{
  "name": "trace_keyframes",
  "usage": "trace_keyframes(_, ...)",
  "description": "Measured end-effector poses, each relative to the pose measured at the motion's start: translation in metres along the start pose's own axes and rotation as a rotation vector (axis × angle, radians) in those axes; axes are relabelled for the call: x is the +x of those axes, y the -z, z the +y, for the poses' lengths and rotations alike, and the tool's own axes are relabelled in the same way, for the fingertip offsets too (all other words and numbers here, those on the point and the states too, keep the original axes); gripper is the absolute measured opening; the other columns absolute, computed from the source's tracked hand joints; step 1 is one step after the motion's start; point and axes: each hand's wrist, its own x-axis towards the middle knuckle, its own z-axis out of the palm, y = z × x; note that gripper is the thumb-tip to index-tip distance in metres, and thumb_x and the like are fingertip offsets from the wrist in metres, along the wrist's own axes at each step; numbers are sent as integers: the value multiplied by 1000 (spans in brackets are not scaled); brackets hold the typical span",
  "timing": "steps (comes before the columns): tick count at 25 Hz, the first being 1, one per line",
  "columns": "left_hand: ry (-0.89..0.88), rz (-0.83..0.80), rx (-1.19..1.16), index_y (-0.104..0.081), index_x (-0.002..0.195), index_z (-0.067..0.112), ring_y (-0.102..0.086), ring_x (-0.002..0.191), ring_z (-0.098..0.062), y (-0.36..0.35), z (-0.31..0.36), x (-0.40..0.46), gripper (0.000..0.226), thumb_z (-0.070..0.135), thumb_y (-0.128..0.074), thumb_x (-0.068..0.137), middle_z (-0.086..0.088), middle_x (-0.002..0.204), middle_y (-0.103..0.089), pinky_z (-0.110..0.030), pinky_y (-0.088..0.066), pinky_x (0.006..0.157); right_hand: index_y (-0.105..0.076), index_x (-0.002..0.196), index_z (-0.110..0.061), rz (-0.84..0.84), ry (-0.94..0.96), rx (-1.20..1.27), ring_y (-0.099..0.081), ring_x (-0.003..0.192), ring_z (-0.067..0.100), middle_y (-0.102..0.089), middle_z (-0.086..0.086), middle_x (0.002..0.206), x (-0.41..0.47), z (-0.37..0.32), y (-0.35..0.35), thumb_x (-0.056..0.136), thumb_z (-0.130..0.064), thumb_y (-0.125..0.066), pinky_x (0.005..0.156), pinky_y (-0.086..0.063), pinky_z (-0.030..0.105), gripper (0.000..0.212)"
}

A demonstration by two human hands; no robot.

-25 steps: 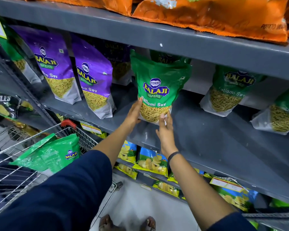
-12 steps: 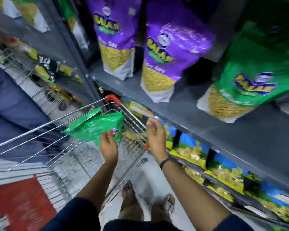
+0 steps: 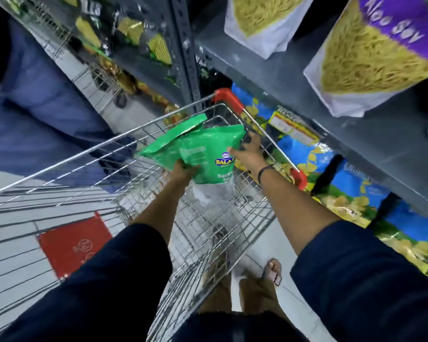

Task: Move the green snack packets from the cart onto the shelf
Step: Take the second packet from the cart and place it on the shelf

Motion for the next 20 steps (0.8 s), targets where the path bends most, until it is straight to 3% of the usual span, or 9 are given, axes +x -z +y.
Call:
trace_keyframes(3, -31, 143, 101, -51, 118, -3, -57, 95, -22, -17, -20, -6, 35, 10, -59, 86, -19, 109, -62, -27, -43, 68, -33, 130, -4, 14, 17, -88, -53, 121, 29, -53, 16, 133, 10, 45, -19, 67, -25, -77, 105, -43, 49, 80)
trace_keyframes(5, -66, 211, 119, -54, 116, -3, -61, 102, -26, -14, -33, -20, 33, 10, -59, 86, -19, 116, -64, -30, -45, 77, -47, 119, 0, 42, 94, -123, -59, 109, 26, -62, 12, 119, -7, 56, -20, 71, -21, -76, 99, -48, 44, 60)
trace_keyframes(7, -162, 263, 136, -58, 109, 1, -64, 100, -31, -4, -35, -43, 29, 16, -61, 85, -22, 112, -67, -37, -50, 84, -54, 108, -1, 84, 184, -82, -62, 103, 31, -66, 19, 112, -34, 51, -12, 71, -21, -75, 93, -51, 51, 46)
trace_keyframes(10, -403, 390, 252, -60, 95, 2, -61, 81, -27, 6, -9, -105, 33, 32, -61, 81, -17, 87, -66, -33, -48, 70, -55, 108, -7, 95, 399, 18, -63, 101, 26, -67, 19, 112, -96, 26, 20, 71, -23, -73, 89, -52, 52, 44)
trace_keyframes(12, -590, 457, 286, -62, 95, 0, -62, 81, -33, 4, 23, -162, 33, 29, -64, 81, -25, 88, -67, -31, -36, 61, -56, 106, -18, 108, 518, 141, -63, 102, 24, -67, 16, 114, -146, 8, 50, 66, -32, -73, 90, -52, 53, 47)
trace_keyframes(13, -669, 473, 279, -62, 97, -1, -64, 85, -36, 0, 37, -188, 35, 29, -64, 79, -28, 94, -69, -32, -39, 62, -56, 103, -24, 126, 574, 176, -64, 103, 24, -68, 15, 114, -169, 2, 67, 63, -36, -72, 91, -52, 53, 44)
trace_keyframes(16, -849, 419, 217, -62, 101, 5, -65, 94, -33, -33, 68, -265, 37, 30, -60, 74, -21, 104, -70, -46, -52, 80, -58, 99, -30, 218, 685, 199, -67, 99, 24, -70, 9, 109, -246, -7, 137, 64, -35, -71, 86, -54, 53, 38)
trace_keyframes(18, -952, 288, 163, -63, 101, 5, -64, 94, -25, -72, 82, -298, 36, 28, -60, 73, -10, 104, -68, -50, -52, 85, -57, 96, -32, 305, 706, 207, -69, 95, 25, -71, 7, 107, -291, -4, 194, 62, -42, -71, 81, -56, 54, 39)
trace_keyframes(20, -1030, 154, 154, -65, 98, 6, -66, 92, -24, -131, 98, -328, 37, 32, -61, 72, -12, 103, -70, -52, -54, 84, -57, 100, -25, 410, 744, 199, -69, 95, 27, -71, 10, 107, -331, 6, 262, 66, -39, -70, 77, -58, 52, 39)
